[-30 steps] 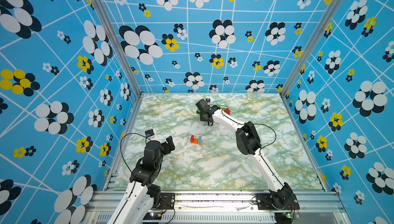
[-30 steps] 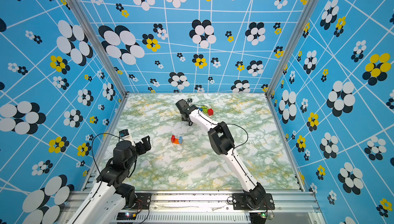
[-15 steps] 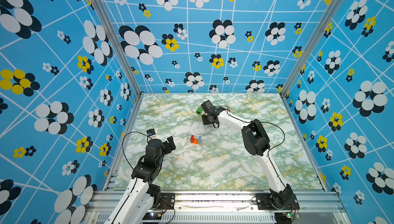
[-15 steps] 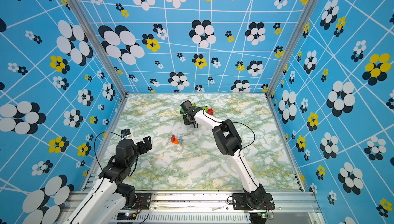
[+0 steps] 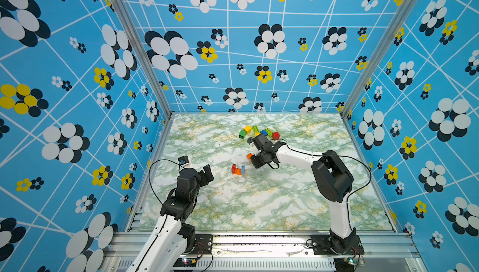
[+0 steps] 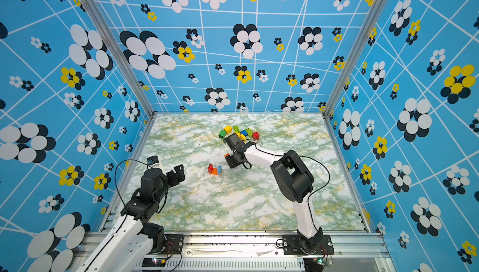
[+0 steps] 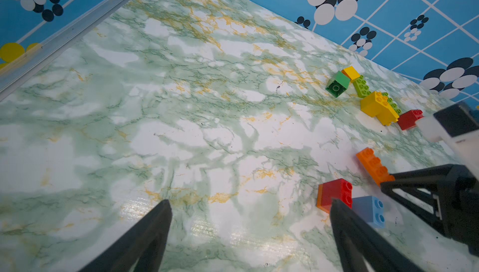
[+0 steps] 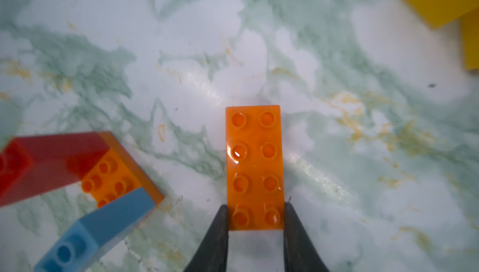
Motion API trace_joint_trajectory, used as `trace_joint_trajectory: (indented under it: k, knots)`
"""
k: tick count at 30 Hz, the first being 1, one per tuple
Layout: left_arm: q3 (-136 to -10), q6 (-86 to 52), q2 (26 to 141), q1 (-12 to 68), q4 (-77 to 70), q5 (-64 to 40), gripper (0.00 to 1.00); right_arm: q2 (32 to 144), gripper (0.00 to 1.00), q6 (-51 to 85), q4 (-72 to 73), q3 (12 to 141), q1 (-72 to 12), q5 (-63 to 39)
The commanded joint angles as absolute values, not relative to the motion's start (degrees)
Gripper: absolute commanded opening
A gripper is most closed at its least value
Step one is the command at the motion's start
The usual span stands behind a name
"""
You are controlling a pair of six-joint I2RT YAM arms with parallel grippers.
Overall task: Assemble the letter p with lego
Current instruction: Assemble the lego brick with the lego brick.
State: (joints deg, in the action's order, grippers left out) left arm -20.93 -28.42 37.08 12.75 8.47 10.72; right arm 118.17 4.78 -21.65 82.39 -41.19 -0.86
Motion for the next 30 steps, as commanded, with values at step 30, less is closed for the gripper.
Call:
trace_joint_trajectory:
  k: [30]
  knots:
    - [-19.86,-27.16,39.98,11.86,3.36,7.22,0.98,124.01,0.34,-5.35,-28.7,87.73,-42.76,-1.83]
